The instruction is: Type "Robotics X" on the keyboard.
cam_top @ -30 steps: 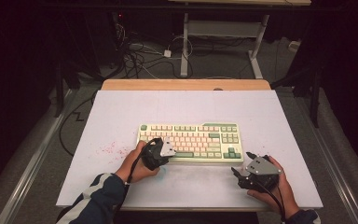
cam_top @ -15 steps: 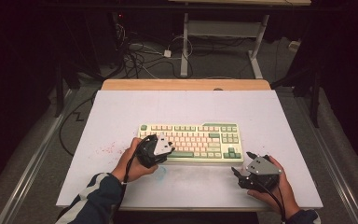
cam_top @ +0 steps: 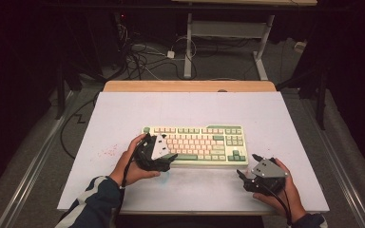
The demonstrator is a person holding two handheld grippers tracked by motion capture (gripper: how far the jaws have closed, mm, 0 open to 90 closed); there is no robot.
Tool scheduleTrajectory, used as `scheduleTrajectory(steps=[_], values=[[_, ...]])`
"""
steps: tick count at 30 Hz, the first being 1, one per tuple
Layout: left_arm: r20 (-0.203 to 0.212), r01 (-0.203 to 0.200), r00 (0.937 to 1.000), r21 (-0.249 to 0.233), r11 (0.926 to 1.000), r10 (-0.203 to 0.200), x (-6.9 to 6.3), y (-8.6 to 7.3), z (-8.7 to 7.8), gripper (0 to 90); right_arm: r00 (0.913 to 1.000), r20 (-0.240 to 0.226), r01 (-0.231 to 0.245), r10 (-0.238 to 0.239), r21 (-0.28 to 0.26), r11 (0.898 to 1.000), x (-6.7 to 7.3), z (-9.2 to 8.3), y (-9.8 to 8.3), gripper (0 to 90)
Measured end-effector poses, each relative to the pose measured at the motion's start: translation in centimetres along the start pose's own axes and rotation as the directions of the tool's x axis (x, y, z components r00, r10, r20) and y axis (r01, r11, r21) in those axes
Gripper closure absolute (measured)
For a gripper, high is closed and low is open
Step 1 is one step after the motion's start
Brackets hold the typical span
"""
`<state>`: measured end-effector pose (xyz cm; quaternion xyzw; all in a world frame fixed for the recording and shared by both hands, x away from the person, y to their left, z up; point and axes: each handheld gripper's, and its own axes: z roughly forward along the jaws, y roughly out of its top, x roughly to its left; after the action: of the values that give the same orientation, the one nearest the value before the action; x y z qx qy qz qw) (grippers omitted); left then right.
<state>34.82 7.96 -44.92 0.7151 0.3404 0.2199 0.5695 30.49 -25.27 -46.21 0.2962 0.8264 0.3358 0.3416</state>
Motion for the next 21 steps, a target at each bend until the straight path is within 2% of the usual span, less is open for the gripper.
scheduleTrajectory(steps=[7,12,17,21], values=[[-0.032,-0.009,0.9995,-0.014,0.9999,0.008,1.0,-0.6,-1.0,17.6,1.0000,0.003,-0.002,0.002,-0.002,1.000,-0.1,0.0,0.0,27.2],[-0.062,-0.014,0.9980,0.006,0.9999,0.014,2.0,-1.3,-1.7,17.6,1.0000,0.004,-0.002,0.002,-0.003,1.000,-0.1,-0.1,0.0,27.2],[-0.096,-0.024,0.9950,0.015,0.9996,0.025,2.9,-2.1,-2.8,17.8,1.0000,0.004,-0.007,0.007,-0.001,1.000,-0.1,0.0,0.0,27.2],[-0.130,-0.015,0.9914,0.018,0.9997,0.017,3.6,-2.9,-3.5,18.2,1.0000,0.005,-0.005,0.005,-0.002,1.000,0.0,0.0,0.0,27.2]])
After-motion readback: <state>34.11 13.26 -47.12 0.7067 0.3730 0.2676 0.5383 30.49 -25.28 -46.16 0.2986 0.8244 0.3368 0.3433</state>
